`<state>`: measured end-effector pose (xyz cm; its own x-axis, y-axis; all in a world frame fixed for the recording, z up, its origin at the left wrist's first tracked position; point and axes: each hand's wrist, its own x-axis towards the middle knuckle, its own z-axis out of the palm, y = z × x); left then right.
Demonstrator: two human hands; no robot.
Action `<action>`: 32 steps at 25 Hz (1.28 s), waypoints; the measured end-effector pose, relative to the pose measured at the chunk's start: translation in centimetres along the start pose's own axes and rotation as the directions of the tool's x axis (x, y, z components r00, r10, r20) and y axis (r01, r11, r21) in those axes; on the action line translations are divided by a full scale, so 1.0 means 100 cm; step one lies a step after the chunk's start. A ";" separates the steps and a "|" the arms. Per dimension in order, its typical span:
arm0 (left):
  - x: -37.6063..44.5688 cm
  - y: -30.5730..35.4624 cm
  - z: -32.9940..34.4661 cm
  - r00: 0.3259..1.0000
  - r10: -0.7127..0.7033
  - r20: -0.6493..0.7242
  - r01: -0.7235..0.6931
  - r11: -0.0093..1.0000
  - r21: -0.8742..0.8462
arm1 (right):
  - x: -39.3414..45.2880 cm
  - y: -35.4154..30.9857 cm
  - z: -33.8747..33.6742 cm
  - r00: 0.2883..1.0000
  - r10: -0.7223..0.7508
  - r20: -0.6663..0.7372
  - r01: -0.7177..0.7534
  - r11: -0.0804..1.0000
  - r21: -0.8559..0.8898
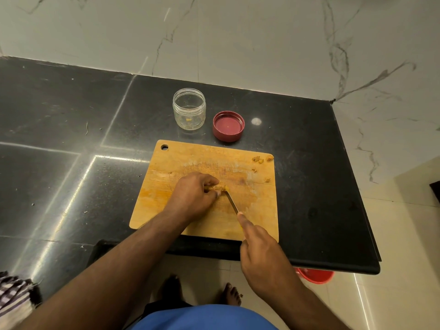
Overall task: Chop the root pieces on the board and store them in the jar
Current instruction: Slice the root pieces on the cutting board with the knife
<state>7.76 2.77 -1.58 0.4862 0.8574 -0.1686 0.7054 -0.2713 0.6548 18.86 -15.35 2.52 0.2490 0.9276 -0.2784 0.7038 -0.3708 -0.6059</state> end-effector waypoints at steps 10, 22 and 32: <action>-0.001 -0.001 0.000 1.000 -0.013 0.016 0.013 1.000 -0.022 | 0.009 -0.006 -0.023 0.997 -0.023 -0.074 0.029 0.996 0.089; 0.001 0.001 0.001 1.000 -0.003 0.001 0.003 1.000 -0.013 | 0.027 -0.009 -0.004 0.997 -0.078 -0.005 0.077 0.992 -0.103; 0.001 0.001 0.002 1.000 0.021 -0.019 -0.021 0.999 0.035 | 0.046 -0.011 -0.011 0.995 -0.069 0.073 0.075 0.993 -0.096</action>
<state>7.99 2.75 -1.72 0.4912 0.8596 -0.1407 0.7128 -0.3039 0.6321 19.93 -10.62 2.73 0.1507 0.9450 -0.2903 0.7810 -0.2938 -0.5511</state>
